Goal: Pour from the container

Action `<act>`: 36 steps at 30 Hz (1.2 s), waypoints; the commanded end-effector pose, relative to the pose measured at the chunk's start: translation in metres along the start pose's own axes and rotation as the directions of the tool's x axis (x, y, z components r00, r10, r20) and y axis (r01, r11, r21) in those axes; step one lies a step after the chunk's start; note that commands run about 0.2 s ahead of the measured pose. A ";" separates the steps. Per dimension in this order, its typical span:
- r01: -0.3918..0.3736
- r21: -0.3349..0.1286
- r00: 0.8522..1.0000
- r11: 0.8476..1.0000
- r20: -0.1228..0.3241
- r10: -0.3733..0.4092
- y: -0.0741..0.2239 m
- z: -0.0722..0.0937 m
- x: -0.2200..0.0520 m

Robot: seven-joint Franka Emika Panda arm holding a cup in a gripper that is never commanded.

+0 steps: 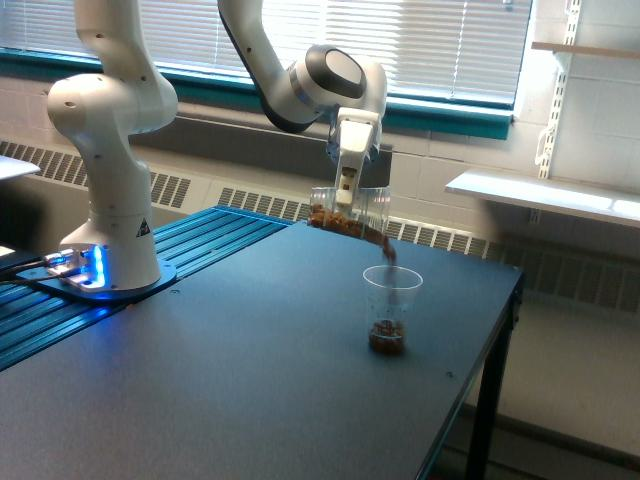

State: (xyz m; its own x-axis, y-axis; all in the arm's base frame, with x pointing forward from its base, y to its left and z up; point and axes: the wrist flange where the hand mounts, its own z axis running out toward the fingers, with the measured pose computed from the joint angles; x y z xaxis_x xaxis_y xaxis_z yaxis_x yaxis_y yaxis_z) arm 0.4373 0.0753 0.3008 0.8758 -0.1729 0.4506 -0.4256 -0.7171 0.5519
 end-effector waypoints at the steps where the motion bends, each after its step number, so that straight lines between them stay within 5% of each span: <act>1: 0.015 -0.009 1.000 1.000 -0.008 -0.015 -0.001 -0.005 0.002; 36: 0.042 -0.051 0.999 0.998 -0.010 -0.042 -0.002 -0.008 0.005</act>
State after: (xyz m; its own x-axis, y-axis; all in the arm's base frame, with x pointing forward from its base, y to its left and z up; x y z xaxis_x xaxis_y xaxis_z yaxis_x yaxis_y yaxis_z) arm 0.4390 0.0778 0.3050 0.8861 -0.1506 0.4383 -0.4113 -0.6913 0.5940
